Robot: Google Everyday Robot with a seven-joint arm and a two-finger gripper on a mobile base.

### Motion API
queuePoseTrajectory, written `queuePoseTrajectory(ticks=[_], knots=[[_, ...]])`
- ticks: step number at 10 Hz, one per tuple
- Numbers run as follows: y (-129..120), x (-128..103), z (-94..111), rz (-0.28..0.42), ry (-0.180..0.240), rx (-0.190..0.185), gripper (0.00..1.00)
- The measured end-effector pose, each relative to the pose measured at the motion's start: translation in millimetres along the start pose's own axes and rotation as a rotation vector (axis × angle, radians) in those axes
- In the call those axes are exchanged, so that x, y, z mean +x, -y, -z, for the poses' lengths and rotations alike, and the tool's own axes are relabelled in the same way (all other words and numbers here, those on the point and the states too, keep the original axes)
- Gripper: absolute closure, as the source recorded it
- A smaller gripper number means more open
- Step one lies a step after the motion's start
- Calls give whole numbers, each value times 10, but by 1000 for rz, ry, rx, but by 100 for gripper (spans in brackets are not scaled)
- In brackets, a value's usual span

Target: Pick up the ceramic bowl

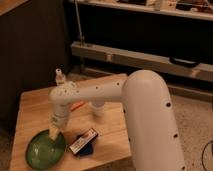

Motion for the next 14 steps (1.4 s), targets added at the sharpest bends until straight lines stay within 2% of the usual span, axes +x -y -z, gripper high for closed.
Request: queuePoseTrajectory(ticks=[5, 6, 7, 9, 14], knots=[[19, 1, -35, -3, -9, 12, 44], [20, -3, -39, -2, -10, 14, 48], [12, -9, -56, 0, -15, 15, 58], [16, -3, -77, 0, -21, 16, 66], [-1, -5, -150, 9, -44, 17, 66]])
